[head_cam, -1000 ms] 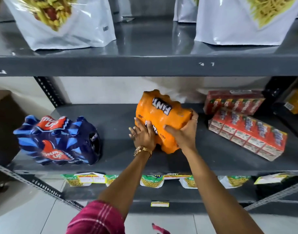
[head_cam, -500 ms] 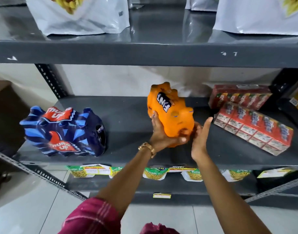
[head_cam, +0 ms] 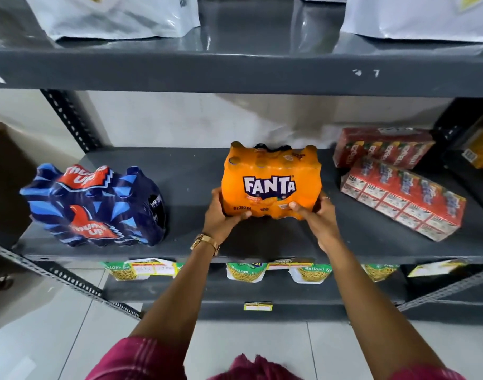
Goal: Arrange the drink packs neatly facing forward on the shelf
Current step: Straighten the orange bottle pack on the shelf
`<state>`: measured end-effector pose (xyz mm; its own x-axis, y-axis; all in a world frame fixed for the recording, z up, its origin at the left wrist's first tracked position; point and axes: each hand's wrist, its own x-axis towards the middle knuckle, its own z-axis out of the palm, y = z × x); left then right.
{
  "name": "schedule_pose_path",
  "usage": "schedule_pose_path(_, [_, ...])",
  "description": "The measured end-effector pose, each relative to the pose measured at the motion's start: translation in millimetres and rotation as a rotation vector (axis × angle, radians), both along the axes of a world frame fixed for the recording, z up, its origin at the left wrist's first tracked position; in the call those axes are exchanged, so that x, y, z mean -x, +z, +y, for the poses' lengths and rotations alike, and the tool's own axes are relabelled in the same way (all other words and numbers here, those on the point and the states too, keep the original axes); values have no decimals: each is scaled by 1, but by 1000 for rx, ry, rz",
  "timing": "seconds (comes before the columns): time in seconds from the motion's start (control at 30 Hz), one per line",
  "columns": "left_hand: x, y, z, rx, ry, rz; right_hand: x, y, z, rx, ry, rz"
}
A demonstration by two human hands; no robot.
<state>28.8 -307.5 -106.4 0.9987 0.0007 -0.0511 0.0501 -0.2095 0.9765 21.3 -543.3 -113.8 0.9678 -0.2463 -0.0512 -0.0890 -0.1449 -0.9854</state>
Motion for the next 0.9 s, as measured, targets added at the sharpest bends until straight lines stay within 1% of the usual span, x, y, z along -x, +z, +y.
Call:
schedule_pose_path(0.07, [-1,-1,-1,-94,30,-4,2,-4,3,58,-51,-28])
schedule_pose_path(0.13, [0,2,-1,-140,53,-10,7,-4,5,115,-68,-60])
schedule_pose_path(0.27, [9,5,3,-257,1,-28,24,0,9,132,-75,-84])
schedule_pose_path(0.37, [30,3,2,-269,-6,-32,43,1,7,178,-42,-84])
schedule_pose_path(0.57, [68,-7,4,-290,-8,-130,81,-2,2,208,-28,-121])
schedule_pose_path(0.9, [74,-10,3,-281,-5,-143,89,-3,-1,186,-7,-130])
